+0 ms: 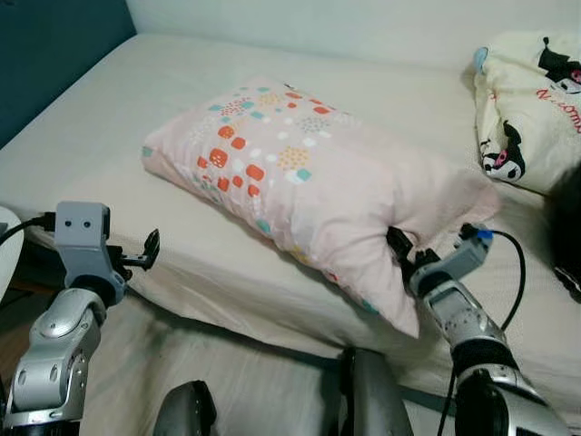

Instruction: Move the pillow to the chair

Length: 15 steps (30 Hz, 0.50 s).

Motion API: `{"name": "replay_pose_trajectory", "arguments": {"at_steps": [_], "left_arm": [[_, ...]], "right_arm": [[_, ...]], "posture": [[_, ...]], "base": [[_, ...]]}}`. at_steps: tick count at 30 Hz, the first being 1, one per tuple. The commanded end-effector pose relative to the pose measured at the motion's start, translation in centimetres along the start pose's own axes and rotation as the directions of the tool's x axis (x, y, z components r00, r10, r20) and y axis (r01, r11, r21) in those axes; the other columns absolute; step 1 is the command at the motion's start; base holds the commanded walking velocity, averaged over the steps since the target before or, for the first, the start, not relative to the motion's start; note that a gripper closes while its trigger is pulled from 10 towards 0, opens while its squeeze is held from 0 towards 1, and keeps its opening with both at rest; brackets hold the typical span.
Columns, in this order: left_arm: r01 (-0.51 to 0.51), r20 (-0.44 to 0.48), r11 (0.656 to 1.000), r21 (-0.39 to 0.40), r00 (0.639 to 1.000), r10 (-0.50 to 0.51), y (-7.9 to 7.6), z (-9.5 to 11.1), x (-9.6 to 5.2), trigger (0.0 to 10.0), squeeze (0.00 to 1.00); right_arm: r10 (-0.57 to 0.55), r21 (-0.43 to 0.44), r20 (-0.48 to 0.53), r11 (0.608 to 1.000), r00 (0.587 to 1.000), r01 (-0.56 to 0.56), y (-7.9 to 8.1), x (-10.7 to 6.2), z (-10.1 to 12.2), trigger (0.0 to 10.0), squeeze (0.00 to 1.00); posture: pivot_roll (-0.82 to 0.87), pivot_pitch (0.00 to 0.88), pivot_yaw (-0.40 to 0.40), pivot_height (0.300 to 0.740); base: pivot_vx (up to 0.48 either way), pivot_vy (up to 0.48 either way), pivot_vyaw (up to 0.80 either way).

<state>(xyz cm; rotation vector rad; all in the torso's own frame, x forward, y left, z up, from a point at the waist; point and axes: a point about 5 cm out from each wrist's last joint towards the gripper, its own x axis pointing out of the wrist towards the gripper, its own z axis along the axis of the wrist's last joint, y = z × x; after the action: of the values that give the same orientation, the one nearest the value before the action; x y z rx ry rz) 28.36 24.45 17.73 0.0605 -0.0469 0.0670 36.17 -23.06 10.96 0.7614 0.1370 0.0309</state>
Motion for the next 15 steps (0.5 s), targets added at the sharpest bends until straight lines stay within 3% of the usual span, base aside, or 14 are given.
{"name": "replay_pose_trajectory", "arguments": {"at_steps": [1,2,3,5,11,12,13,15], "left_arm": [[-0.012,-0.022,1.000,0.001,1.000,0.012,0.3,-0.3,-0.3,10.0,0.00],[-0.012,-0.023,1.000,0.001,1.000,0.012,0.3,-0.3,-0.4,10.0,0.00],[-0.011,-0.022,1.000,0.000,1.000,0.011,0.2,-0.2,-0.3,10.0,0.00],[-0.010,-0.021,1.000,0.000,1.000,0.010,0.2,-0.1,-0.2,10.0,0.00],[-0.008,-0.021,1.000,-0.001,1.000,0.008,0.2,-0.1,-0.2,10.0,0.00],[-0.006,-0.022,1.000,0.000,1.000,0.006,0.2,-0.1,-0.1,10.0,0.00],[-0.004,-0.022,1.000,0.002,1.000,0.004,0.2,0.0,-0.1,10.0,0.00],[-0.002,-0.022,1.000,0.003,1.000,0.002,0.3,0.0,0.0,10.0,0.00]], "right_arm": [[0.053,0.057,-0.040,0.997,0.998,-0.050,0.7,0.4,-0.9,10.0,0.00],[0.080,0.076,-0.038,0.994,0.996,-0.077,1.1,0.6,-0.8,10.0,0.00],[0.043,0.028,-0.121,0.999,0.992,-0.040,1.3,0.9,-1.5,10.0,0.00],[0.012,-0.001,-0.151,1.000,0.988,-0.013,1.1,0.9,-1.9,10.0,0.00],[-0.030,-0.035,-0.183,0.999,0.983,0.024,1.0,0.9,-2.4,10.0,0.00],[-0.031,-0.035,-0.190,0.999,0.981,0.025,1.1,1.0,-2.5,2.9,0.00],[-0.003,-0.009,-0.178,1.000,0.984,0.001,1.6,1.2,-2.4,0.0,0.00],[0.026,0.014,-0.166,1.000,0.986,-0.024,2.1,1.4,-2.2,0.0,0.00]], "posture": [[0.08,0.267,0.033,0.465],[0.08,0.266,0.033,0.465],[0.09,0.263,0.031,0.465],[0.09,0.261,0.033,0.465],[0.09,0.260,0.034,0.465],[0.09,0.256,0.034,0.465],[0.09,0.251,0.037,0.465],[0.09,0.245,0.037,0.465]], "base": [[0.000,0.000,0.00],[0.000,0.000,0.00],[0.000,0.000,0.00],[0.000,0.000,0.00],[0.000,0.000,0.00],[0.000,0.000,0.00],[0.000,0.000,0.00],[0.000,0.000,0.00]]}}
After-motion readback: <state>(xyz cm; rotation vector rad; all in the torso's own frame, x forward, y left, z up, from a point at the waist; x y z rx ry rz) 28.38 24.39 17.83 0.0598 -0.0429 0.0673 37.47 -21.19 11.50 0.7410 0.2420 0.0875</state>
